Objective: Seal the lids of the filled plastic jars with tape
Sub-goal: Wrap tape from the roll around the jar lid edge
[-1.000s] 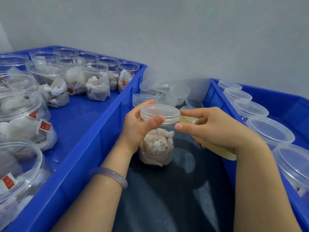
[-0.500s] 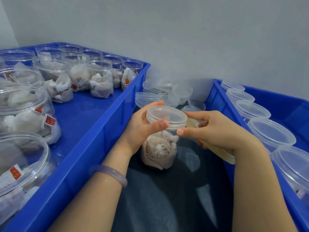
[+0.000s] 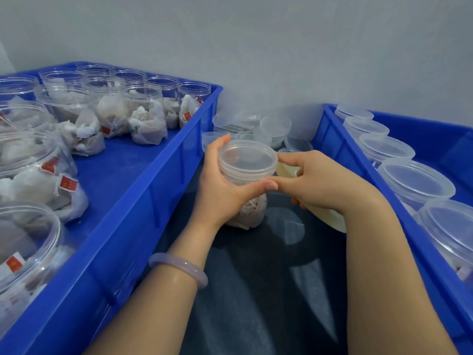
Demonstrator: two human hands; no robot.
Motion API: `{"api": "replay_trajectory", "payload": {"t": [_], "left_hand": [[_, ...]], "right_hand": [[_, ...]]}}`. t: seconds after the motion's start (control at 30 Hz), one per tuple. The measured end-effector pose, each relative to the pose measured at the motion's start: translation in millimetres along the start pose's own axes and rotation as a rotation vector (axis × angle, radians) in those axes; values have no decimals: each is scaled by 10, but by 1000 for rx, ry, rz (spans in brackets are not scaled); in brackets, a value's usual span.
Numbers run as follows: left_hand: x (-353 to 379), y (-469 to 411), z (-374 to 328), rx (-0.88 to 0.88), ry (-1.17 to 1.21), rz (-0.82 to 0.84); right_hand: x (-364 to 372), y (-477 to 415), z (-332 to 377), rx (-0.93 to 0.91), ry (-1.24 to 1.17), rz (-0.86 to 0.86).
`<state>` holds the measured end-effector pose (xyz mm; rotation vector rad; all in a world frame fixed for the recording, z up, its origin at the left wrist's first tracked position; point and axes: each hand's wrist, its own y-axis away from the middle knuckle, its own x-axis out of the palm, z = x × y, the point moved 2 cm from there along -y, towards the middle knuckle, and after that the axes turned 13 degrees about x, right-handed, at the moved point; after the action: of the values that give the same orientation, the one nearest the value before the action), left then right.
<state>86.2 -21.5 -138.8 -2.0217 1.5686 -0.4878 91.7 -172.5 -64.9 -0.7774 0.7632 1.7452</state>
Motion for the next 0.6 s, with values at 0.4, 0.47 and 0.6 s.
{"api": "replay_trajectory", "payload": {"t": [0.4, 0.47, 0.6], "left_hand": [[-138, -87, 35, -39, 129, 75], [-157, -99, 23, -39, 174, 91], [-176, -95, -13, -42, 206, 157]], "right_hand": [[-87, -3, -129, 6, -89, 62], [-74, -8, -112, 5, -86, 49], [-26, -50, -110, -3, -51, 15]]}}
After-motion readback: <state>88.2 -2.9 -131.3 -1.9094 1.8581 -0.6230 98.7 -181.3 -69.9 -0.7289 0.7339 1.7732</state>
